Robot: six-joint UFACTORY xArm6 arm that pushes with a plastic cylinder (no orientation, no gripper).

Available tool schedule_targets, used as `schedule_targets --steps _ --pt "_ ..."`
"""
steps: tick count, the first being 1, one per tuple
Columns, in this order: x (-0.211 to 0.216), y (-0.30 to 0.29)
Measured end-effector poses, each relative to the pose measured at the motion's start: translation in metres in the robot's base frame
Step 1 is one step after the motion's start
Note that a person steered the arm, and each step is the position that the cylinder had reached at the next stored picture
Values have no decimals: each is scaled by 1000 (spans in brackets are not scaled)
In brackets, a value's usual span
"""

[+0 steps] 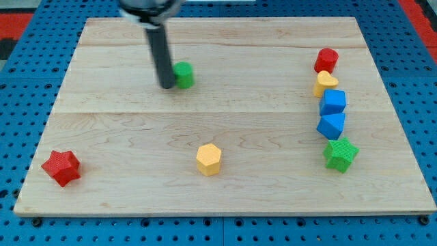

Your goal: Push the green circle above the red circle

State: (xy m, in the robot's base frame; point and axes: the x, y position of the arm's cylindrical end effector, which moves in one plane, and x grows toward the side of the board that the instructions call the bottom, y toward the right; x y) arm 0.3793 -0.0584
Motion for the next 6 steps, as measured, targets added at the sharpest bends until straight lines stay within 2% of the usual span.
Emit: schedule_targets --steps 1,2,3,4,5,6 --pt "-44 72" --pt "-60 70" --pt "-67 37" --pt "-87 94" --pt "-101 57" --pt "-122 76"
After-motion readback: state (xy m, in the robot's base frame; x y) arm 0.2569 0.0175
